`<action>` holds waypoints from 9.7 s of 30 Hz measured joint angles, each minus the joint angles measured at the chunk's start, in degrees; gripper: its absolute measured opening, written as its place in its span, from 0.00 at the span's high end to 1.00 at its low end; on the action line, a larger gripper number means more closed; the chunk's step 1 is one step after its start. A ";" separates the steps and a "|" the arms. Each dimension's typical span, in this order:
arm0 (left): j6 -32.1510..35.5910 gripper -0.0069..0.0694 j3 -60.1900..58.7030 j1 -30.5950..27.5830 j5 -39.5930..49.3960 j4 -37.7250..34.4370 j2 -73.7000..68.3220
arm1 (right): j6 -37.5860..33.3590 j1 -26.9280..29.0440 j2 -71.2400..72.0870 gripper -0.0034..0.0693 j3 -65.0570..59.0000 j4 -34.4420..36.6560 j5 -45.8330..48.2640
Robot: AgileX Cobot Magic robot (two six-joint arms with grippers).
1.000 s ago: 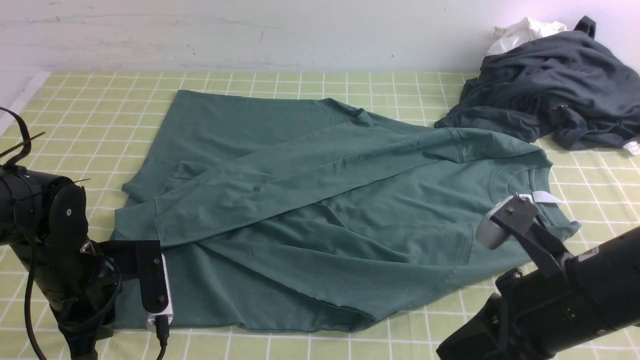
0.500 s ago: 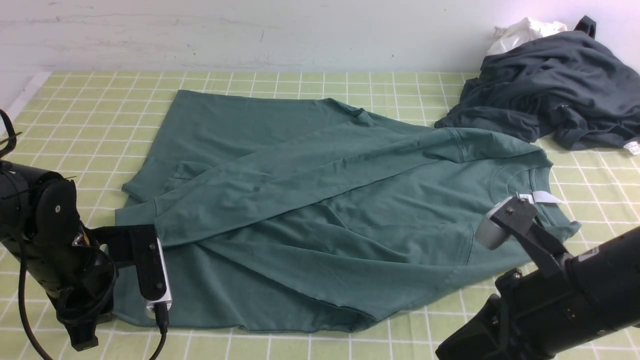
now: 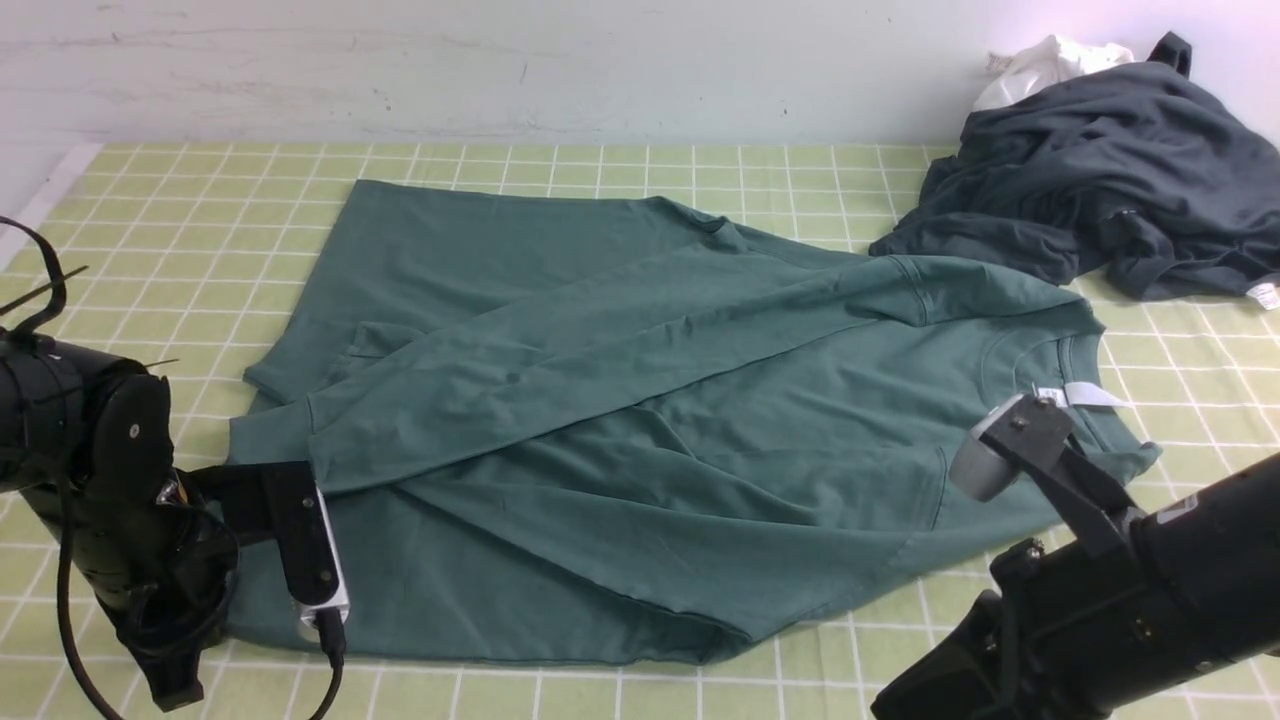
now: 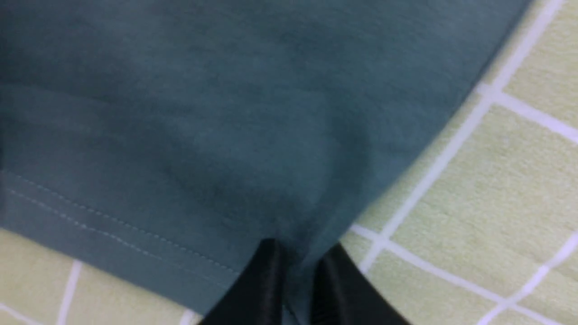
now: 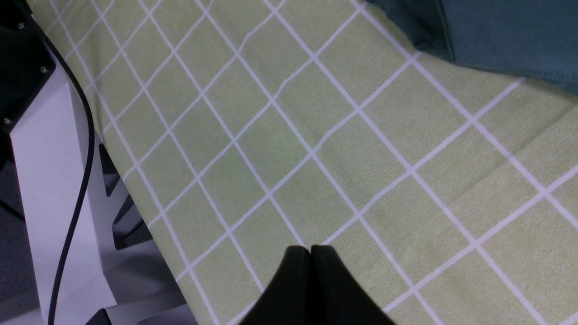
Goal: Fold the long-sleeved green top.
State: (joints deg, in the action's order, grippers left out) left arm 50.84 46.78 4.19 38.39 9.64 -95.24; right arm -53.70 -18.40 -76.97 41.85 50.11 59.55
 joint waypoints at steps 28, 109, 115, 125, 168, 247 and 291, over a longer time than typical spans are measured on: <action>-20.11 0.91 0.00 0.00 -1.38 -3.36 8.57 | -25.11 -2.03 -16.74 0.54 8.58 -41.94 -26.51; -30.99 0.84 65.48 -2.01 31.37 -25.39 -37.38 | 15.03 8.29 -48.82 0.96 63.20 -60.38 -15.97; -29.52 0.90 65.21 -2.03 31.50 -24.95 -30.69 | 15.00 8.29 -48.82 0.96 63.20 -60.38 -14.50; -29.71 0.90 69.86 -5.28 9.74 -20.13 -24.18 | 15.45 9.16 -48.82 0.96 63.52 -59.88 -13.11; -30.38 0.48 77.79 -8.32 23.34 -30.05 -36.77 | 31.25 11.17 -49.75 0.85 63.70 -44.11 -10.18; -34.90 0.91 -21.71 -2.99 0.06 -26.30 62.09 | 35.96 -12.05 -47.61 0.85 66.67 -26.72 -34.13; -28.36 0.91 -26.93 -2.81 -4.52 -28.93 93.52 | 37.38 -16.73 -21.03 0.97 73.71 -51.56 -0.56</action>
State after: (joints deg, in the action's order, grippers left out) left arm 22.48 19.86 1.38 33.87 -19.29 -1.72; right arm -16.32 -35.13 -97.99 115.56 -1.45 58.98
